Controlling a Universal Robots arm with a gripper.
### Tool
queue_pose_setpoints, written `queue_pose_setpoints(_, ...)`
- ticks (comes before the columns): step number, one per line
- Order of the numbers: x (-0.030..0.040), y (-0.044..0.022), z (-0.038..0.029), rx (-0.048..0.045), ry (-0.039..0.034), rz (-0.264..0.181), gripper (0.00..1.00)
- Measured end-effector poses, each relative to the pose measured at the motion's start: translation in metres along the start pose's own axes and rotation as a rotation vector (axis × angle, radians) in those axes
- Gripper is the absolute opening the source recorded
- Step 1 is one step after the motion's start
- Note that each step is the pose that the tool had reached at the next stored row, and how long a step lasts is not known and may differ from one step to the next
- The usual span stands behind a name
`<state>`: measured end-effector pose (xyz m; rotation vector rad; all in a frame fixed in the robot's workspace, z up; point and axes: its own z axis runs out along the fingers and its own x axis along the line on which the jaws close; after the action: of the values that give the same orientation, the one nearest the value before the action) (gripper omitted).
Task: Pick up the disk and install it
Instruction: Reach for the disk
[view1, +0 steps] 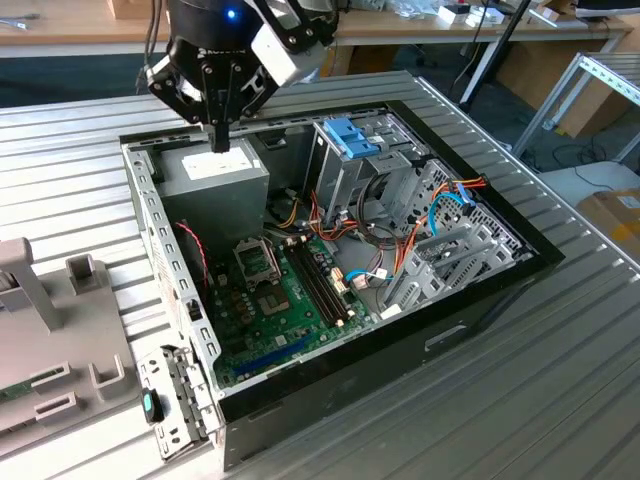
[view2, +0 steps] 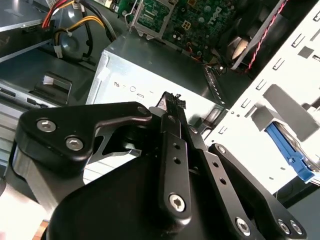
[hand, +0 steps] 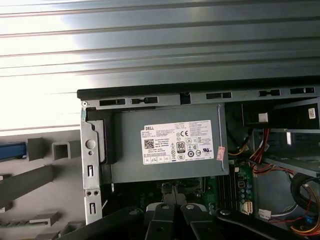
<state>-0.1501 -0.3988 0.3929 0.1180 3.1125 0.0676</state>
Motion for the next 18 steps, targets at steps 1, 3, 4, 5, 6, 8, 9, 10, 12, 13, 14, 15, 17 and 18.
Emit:
queue_pose_setpoints(1,0.0026,-0.0002,0.0,-0.0001,0.0,0.0,0.11)
queue_pose_setpoints(3,0.0053,-0.0004,-0.0001,0.0,0.0,0.0,0.11)
queue_pose_setpoints(4,0.0062,-0.0004,-0.0001,0.0,0.0,0.0,0.11)
queue_pose_setpoints(5,0.007,-0.0005,-0.0001,0.0,0.0,0.0,0.11)
queue_pose_setpoints(6,0.0091,-0.0006,-0.0001,0.0,0.0,0.0,0.11)
queue_pose_setpoints(8,0.013,-0.0009,-0.0002,0.0,0.0,0.0,0.11)
queue_pose_setpoints(9,0.0144,-0.001,-0.0003,0.0,0.0,0.0,0.11)
queue_pose_setpoints(10,0.0158,-0.0011,-0.0003,0.0,0.0,0.0,0.11)
queue_pose_setpoints(12,0.0176,-0.0012,-0.0004,0.0,0.0,0.0,0.11)
queue_pose_setpoints(13,0.0193,-0.0013,-0.0004,0.0,0.0,0.0,0.11)
queue_pose_setpoints(14,0.0209,-0.0014,-0.0004,0.0,0.0,0.0,0.11)
queue_pose_setpoints(15,0.0222,-0.0015,-0.0005,0.0,0.0,0.0,0.11)
queue_pose_setpoints(17,0.0248,-0.0017,-0.0005,0.0,0.0,0.0,0.11)
queue_pose_setpoints(18,0.0268,-0.0018,-0.0006,0.0,0.0,0.0,0.11)
